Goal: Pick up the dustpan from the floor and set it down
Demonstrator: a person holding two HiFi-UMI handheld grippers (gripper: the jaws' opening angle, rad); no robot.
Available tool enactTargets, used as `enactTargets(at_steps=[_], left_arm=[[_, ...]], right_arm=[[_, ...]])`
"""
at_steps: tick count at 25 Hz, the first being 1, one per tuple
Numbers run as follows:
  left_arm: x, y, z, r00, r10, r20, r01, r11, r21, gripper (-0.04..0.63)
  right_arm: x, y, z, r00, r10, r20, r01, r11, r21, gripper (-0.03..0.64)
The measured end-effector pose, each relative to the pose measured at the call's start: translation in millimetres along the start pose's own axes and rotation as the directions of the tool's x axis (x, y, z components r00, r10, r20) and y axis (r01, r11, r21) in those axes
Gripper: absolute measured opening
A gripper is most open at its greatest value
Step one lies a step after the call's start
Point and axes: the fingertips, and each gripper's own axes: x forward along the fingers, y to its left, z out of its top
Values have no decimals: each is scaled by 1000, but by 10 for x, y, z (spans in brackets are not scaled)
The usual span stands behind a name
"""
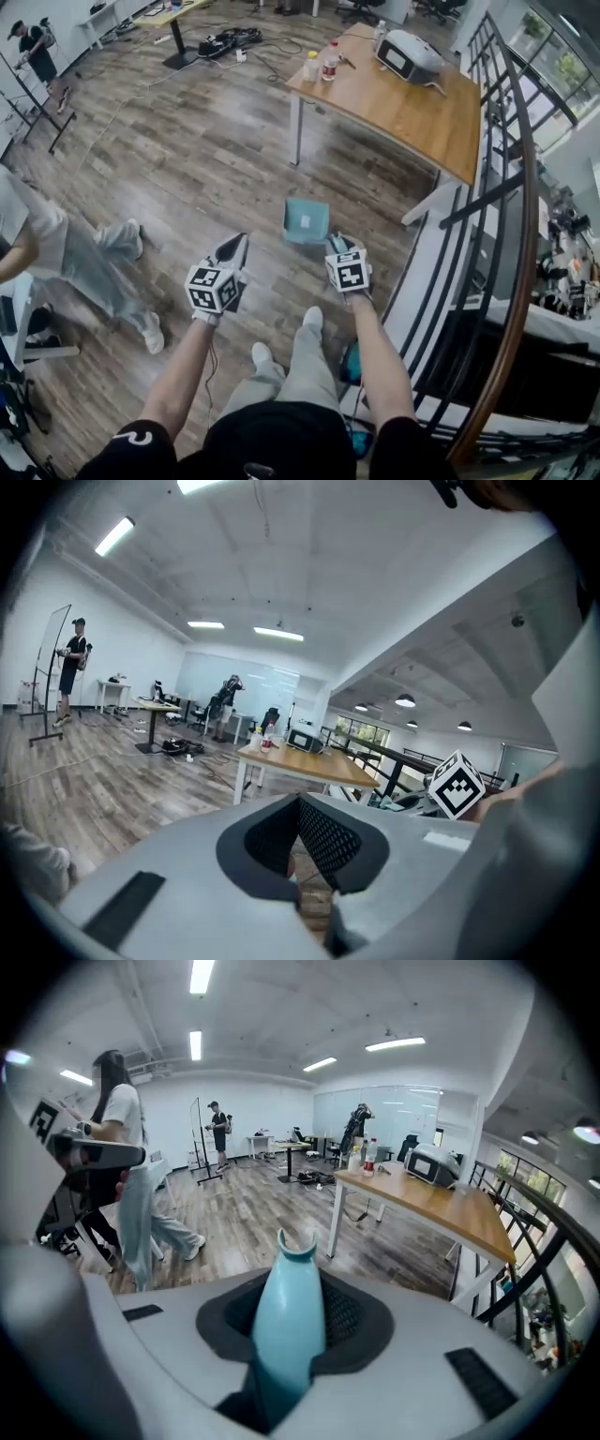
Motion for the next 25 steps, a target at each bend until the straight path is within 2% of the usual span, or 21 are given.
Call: enactTargets(at_steps=[6,9,16,25], left_arm=[[-504,-177,476,999,-18,48,16,999,41,-5],[-683,-191,649,997,-32,71,26,996,84,-5],[-1089,-239,1006,992,-60,115,45,991,126,-5],[-1273,-320,1204,986,-94,135,72,985,157,-5]], right_arm=[[-765,171,540,997,-22,74,23,1000,-9,81],[-1082,248,829,992,-31,124,32,999,-7,81],[-1682,427,1260,977,-60,207,64,998,-15,81],[-2061,553,1458,964,-81,255,86,996,-8,83]])
